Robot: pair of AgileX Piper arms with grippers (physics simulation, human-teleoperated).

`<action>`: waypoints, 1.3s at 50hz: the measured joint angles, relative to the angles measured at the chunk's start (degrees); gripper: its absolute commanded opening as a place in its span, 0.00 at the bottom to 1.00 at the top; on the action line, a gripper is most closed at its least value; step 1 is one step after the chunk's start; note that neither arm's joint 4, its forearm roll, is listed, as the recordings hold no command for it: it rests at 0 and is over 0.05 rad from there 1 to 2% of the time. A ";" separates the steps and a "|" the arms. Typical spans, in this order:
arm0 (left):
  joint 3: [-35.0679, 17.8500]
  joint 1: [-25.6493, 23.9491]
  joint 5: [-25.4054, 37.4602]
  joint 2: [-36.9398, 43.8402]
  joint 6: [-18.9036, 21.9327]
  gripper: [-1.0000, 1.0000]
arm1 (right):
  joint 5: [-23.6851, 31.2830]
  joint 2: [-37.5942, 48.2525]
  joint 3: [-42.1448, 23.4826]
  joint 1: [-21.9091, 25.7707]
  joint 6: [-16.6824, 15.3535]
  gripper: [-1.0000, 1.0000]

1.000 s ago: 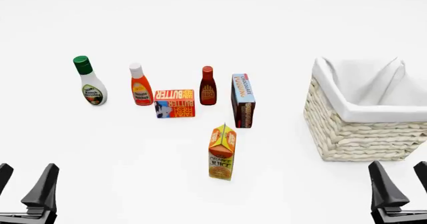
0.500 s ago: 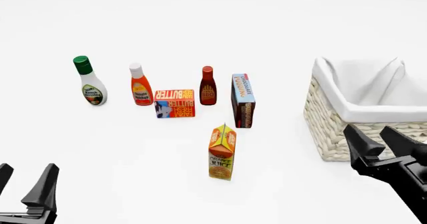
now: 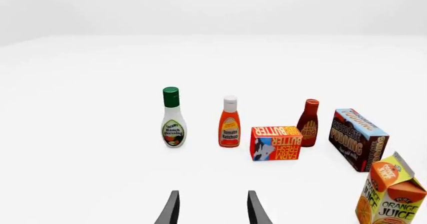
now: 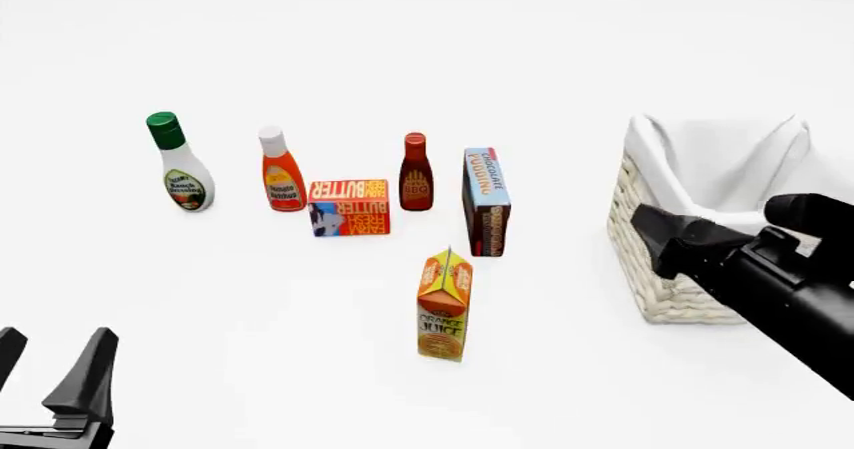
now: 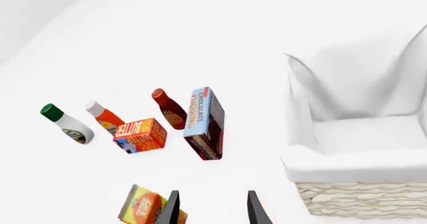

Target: Pick the orange juice and place it in the basket.

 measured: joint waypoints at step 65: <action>0.00 0.00 0.00 0.01 0.01 1.00 | 17.58 18.05 -18.57 10.05 26.58 1.00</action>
